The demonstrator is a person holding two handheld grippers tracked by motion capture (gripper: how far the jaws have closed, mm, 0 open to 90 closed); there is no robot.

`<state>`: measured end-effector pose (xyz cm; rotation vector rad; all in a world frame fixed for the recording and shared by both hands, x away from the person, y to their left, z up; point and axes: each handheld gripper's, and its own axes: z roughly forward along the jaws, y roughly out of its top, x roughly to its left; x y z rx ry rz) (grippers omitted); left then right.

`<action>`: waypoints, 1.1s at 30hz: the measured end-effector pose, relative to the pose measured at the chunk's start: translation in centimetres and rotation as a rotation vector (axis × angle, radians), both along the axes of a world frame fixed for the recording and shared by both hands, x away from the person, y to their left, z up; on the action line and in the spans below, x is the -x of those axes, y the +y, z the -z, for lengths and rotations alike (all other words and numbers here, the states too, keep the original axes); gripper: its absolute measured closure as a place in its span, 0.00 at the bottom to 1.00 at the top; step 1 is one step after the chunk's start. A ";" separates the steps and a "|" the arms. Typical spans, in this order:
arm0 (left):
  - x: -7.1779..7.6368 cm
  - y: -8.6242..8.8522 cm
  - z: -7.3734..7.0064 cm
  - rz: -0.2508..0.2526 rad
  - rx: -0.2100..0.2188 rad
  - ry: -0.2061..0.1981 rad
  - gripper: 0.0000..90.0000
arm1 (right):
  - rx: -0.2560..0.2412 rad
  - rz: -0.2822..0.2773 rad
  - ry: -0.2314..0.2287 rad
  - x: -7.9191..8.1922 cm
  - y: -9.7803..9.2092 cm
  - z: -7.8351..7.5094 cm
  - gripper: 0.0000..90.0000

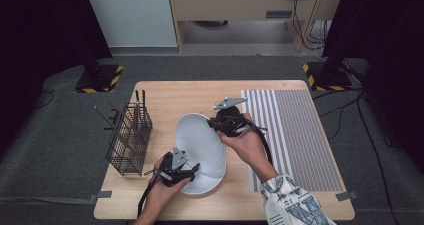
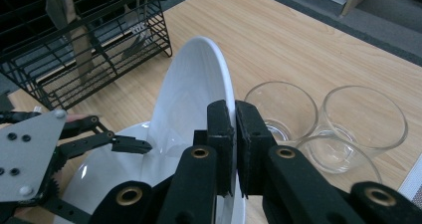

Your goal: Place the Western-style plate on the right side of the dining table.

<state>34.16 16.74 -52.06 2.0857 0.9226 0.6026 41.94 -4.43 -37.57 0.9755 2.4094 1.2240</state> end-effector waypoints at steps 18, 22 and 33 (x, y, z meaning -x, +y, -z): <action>0.2 -0.1 0.0 0.011 -0.008 -0.020 0.32 | 0.088 -0.057 0.011 0.6 0.5 0.1 0.94; 0.3 -0.4 -0.1 0.042 0.031 -0.013 0.29 | 0.072 -0.058 0.005 0.5 0.5 0.0 0.95; -1.3 -0.1 -0.8 0.009 0.029 -0.067 0.30 | 0.116 -0.027 -0.039 0.0 0.1 -0.8 0.96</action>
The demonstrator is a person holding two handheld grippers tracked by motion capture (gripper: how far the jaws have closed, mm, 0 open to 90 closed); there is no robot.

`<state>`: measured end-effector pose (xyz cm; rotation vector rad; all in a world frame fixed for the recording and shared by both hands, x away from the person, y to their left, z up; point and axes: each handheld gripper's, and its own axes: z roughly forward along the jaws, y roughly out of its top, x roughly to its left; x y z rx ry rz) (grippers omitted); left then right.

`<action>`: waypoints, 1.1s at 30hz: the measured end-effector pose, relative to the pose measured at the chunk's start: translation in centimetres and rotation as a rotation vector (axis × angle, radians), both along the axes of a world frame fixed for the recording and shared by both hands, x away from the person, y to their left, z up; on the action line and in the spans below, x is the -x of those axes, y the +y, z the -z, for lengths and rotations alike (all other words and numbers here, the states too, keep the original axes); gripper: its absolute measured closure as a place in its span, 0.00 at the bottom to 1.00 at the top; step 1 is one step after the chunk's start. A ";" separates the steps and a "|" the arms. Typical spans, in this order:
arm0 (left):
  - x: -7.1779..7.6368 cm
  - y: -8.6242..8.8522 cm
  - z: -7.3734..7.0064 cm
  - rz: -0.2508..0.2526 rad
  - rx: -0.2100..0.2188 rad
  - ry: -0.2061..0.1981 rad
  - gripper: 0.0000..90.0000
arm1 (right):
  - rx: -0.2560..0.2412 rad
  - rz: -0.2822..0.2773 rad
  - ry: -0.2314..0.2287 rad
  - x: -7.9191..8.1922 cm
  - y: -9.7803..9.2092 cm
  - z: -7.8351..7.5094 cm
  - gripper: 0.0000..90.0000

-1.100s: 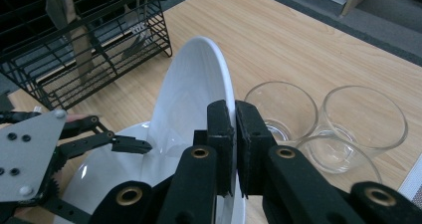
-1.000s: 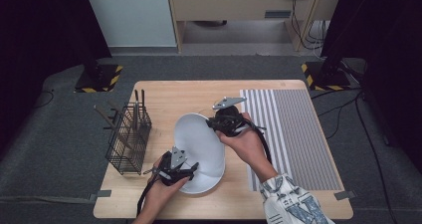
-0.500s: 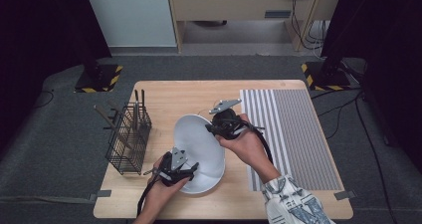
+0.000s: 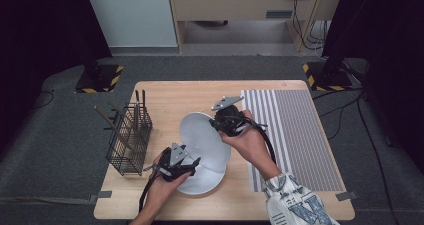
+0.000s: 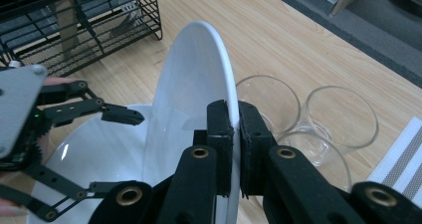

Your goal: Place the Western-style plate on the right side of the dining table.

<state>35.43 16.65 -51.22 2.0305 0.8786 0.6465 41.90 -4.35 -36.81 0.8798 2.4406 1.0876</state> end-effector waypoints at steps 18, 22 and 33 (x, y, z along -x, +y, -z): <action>-0.3 -0.3 1.0 -0.001 -0.046 0.057 0.34 | -0.023 -0.012 0.020 0.1 0.0 0.1 0.93; -0.3 -0.3 1.0 -0.007 -0.036 0.062 0.34 | -0.028 -0.022 0.023 0.2 0.1 0.1 0.91; -0.3 -0.2 1.1 -0.010 -0.028 0.062 0.34 | 0.056 -0.105 0.101 0.7 1.2 1.7 0.80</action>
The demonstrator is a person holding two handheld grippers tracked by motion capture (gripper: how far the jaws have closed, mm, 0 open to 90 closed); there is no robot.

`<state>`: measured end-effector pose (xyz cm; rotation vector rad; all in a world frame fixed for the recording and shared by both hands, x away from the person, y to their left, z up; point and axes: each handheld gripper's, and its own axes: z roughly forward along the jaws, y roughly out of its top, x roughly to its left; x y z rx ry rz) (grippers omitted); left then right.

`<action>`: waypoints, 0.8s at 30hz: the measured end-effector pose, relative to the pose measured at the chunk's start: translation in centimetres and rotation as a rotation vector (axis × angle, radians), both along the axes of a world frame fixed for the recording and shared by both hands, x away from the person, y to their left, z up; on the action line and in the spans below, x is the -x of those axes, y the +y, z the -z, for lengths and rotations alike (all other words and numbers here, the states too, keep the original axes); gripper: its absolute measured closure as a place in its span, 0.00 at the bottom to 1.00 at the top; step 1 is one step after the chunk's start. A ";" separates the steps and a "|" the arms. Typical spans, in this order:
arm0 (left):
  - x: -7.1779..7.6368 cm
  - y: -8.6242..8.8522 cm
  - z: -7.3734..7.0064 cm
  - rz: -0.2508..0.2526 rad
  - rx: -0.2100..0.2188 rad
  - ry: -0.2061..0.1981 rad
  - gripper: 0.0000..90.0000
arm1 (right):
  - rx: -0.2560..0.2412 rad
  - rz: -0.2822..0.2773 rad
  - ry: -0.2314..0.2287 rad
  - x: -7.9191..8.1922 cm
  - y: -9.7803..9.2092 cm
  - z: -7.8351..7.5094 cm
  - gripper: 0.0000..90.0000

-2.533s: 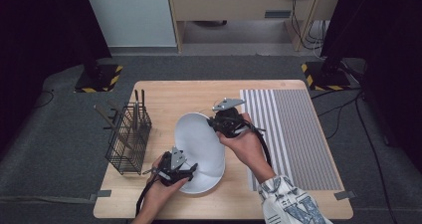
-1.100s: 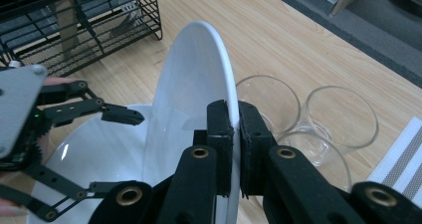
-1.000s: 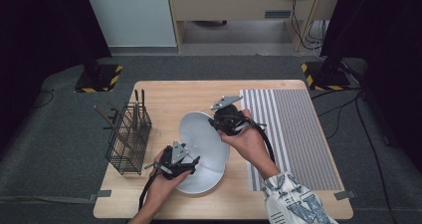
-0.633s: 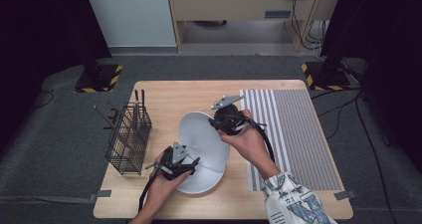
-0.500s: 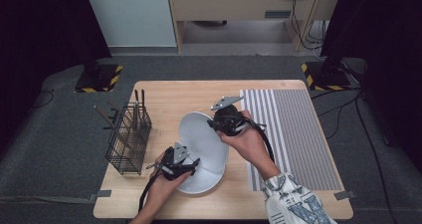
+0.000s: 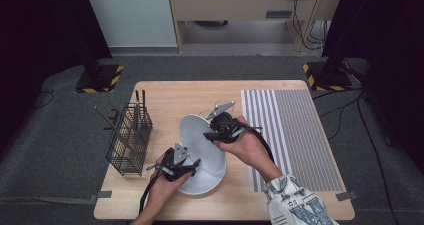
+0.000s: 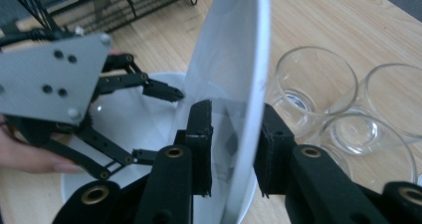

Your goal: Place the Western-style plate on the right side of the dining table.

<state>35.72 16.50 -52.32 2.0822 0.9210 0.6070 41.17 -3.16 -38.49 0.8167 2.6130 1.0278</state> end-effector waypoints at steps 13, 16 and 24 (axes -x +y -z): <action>0.5 -0.4 0.3 0.003 -0.048 -0.025 0.28 | -0.077 0.033 0.066 -0.4 -0.9 0.0 0.92; 0.5 -0.5 0.4 0.006 -0.047 -0.019 0.26 | -0.090 0.047 0.070 -0.5 -1.2 0.0 0.92; 0.5 0.8 -0.3 -0.037 -0.010 -0.032 0.24 | -0.144 0.092 0.087 -1.1 -1.5 0.4 0.92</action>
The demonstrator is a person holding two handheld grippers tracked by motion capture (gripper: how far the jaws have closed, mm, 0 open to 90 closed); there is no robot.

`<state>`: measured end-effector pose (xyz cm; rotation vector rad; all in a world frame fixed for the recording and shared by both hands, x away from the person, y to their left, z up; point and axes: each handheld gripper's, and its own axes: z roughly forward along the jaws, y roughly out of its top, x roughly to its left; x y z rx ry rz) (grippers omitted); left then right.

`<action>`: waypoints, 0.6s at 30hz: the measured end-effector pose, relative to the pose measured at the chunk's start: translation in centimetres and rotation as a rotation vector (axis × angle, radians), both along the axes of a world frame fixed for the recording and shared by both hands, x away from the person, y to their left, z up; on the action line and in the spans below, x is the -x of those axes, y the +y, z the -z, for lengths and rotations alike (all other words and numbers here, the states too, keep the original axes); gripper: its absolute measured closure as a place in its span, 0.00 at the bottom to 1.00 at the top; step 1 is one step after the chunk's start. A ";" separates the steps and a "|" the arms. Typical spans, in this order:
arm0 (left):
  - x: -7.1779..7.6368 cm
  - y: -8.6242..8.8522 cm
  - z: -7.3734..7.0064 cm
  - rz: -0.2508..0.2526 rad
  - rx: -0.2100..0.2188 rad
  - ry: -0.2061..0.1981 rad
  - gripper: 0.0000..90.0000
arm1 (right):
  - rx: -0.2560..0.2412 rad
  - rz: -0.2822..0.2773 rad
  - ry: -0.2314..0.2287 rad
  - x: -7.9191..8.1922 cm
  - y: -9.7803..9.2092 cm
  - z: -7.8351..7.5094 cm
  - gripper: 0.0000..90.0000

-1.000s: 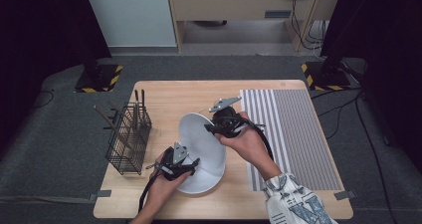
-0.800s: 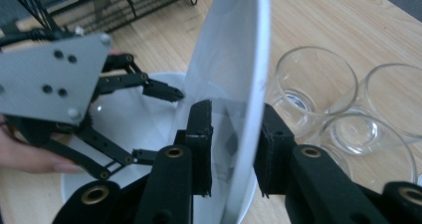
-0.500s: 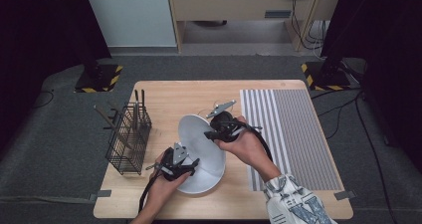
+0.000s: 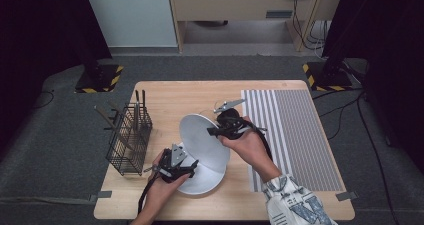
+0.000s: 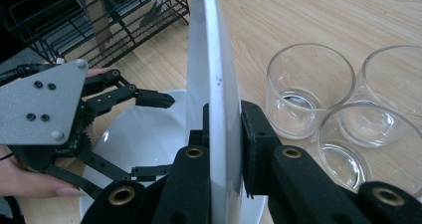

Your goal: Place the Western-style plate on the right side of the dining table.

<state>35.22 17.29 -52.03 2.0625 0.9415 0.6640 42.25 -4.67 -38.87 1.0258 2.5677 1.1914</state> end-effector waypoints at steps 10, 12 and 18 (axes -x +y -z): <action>-0.1 1.2 -0.4 -0.037 0.046 -0.004 0.22 | -0.050 0.031 0.018 -0.6 -0.3 0.4 0.92; 0.1 1.3 -0.5 -0.041 0.045 -0.012 0.22 | -0.061 0.045 0.018 -0.7 -0.5 0.4 0.92; 0.7 1.6 -0.8 -0.045 0.069 -0.006 0.22 | -0.077 0.064 0.019 -0.9 -0.6 0.6 0.92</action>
